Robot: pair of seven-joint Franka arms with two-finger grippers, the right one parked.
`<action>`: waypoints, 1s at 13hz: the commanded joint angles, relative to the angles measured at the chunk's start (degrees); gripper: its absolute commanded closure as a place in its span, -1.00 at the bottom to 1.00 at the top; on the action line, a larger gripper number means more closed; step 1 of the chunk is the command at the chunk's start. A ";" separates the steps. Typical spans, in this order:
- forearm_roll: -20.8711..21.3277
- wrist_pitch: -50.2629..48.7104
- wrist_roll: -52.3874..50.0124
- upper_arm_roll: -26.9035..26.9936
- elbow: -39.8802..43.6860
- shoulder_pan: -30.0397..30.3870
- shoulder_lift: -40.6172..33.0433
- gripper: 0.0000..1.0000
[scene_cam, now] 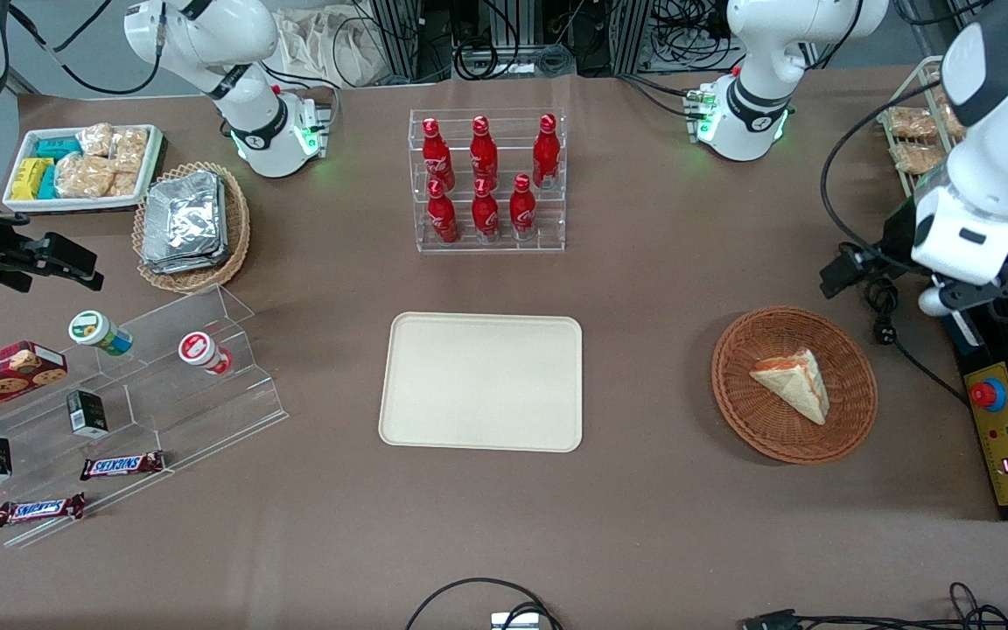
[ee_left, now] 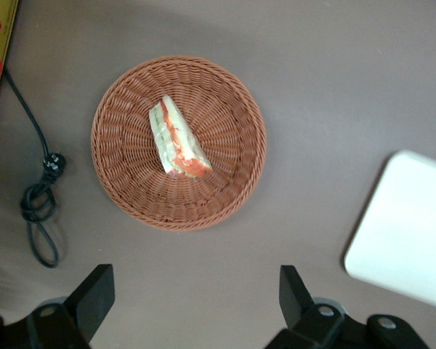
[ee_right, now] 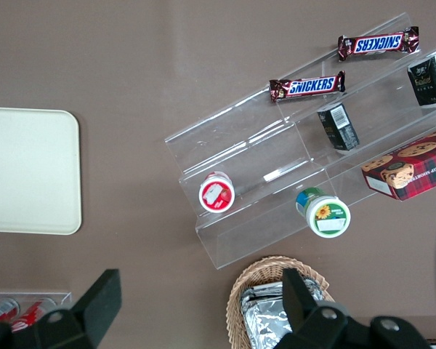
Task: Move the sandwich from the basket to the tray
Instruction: 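Move the left gripper over the wrapped sandwich in the wicker basket, then lower the open left gripper onto the sandwich and close on it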
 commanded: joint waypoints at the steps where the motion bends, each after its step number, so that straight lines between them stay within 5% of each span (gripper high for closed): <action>1: 0.13 8.74 -8.18 1.22 -5.72 -0.06 2.25 -1.00; 7: -0.05 33.72 -14.45 4.56 -18.82 0.02 10.68 -1.00; 13: -0.22 38.13 -14.45 4.56 -18.66 0.02 16.67 -1.00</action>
